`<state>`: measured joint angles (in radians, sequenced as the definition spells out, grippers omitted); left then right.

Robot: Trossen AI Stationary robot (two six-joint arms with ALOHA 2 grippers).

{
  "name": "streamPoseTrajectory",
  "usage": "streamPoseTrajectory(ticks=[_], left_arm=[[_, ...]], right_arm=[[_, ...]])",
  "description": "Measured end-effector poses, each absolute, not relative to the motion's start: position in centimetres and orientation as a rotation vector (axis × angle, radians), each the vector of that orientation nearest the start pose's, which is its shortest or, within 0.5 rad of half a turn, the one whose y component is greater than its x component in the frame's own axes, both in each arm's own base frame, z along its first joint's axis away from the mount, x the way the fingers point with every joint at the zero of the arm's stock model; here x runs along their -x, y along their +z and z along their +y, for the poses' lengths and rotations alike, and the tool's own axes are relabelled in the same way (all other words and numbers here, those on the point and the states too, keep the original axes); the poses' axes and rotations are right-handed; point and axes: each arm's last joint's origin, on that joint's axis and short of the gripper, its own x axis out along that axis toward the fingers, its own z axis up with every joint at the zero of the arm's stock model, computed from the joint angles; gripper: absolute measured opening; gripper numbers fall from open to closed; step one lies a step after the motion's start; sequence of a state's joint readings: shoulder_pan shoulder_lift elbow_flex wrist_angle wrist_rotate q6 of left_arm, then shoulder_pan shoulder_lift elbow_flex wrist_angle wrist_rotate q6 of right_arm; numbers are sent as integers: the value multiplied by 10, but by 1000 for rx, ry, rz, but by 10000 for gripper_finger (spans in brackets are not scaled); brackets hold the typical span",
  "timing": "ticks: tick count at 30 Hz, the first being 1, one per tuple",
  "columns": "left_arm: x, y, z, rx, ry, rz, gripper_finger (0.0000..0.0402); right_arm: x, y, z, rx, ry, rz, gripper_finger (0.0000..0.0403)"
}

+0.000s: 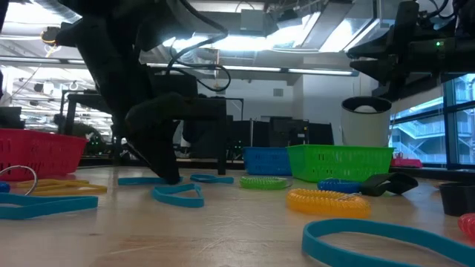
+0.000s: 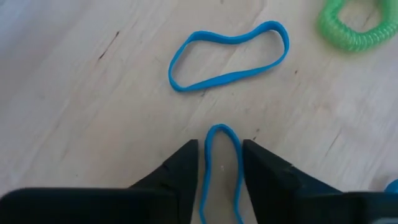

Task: Pick & Place Office Desk Supplies
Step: Put the blue rubber band into the orange basket

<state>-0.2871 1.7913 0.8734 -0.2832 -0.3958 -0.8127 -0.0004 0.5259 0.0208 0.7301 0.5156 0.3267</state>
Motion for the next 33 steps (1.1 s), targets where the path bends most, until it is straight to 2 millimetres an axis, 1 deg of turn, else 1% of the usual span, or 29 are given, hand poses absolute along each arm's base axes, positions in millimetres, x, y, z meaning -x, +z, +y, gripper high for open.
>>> streamPoseTrajectory(ticks=[8,14,17,20,23,29,33], left_arm=[[-299,114,-76,324,553,988,10],[-303,116,-76,266,523,933,4],[-310,121,-76,253,507,854,4],[-315,131,-76,208,517,756,4],[-324,142,-78,157,478,643,4],[-345,177,-87,16,332,314,4],[-350,202,-94,-64,248,100,4]], right_arm=[[-126,191,-14,-376,-474,-302,166],[-126,191,-14,-376,-474,-302,166],[-126,191,-14,-376,-474,-302,166],[-126,191,-14,-376,-474,-302,166],[-126,191,-14,-376,-474,-302,166],[-126,191,-14,-376,-474,-301,166],[-126,191,-14,-376,-474,-301,166]])
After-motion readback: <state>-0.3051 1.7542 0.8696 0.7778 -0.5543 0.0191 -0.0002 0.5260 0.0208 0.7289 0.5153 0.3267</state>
